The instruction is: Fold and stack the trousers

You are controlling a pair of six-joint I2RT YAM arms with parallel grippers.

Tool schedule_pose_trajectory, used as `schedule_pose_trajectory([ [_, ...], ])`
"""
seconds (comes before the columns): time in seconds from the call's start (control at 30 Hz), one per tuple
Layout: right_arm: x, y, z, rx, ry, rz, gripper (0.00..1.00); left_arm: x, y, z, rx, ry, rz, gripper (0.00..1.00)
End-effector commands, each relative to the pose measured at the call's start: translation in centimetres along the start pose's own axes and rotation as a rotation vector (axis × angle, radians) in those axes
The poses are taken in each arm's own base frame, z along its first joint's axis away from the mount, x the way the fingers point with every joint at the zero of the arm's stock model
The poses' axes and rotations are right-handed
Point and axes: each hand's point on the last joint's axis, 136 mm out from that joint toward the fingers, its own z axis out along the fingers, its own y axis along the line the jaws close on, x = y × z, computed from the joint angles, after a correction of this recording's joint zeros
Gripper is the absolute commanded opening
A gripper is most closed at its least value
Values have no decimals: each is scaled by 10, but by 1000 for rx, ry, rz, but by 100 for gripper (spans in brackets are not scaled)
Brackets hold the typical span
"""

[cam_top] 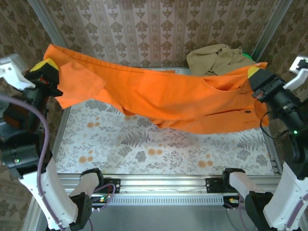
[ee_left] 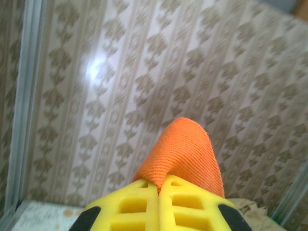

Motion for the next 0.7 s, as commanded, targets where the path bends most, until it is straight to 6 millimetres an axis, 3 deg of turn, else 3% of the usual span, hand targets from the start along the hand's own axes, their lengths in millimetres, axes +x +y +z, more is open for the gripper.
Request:
schedule_pose_trajectory([
  [0.0,-28,73,-50,-223,-127,-90,0,-41,-51,-44,140,-138,109,0],
  [0.13,-36,110,-85,-338,-183,-79,0,-66,-78,-84,186,-244,153,0],
  [0.2,-35,111,-97,-328,-208,-69,0,-72,-83,-95,196,-273,160,0],
  [0.27,-30,93,-96,-248,-210,-41,0,-74,-82,-98,187,-277,158,0],
  [0.33,-16,61,-82,-144,-175,-3,0,-70,-80,-91,194,-259,157,0],
  [0.4,1,19,-59,-24,-135,39,0,-60,-72,-71,200,-217,138,0],
  [0.53,48,-97,-2,297,-32,95,0,-20,-36,-7,196,-132,80,0],
  [0.67,90,-194,47,530,68,105,0,45,20,67,142,-17,23,0],
])
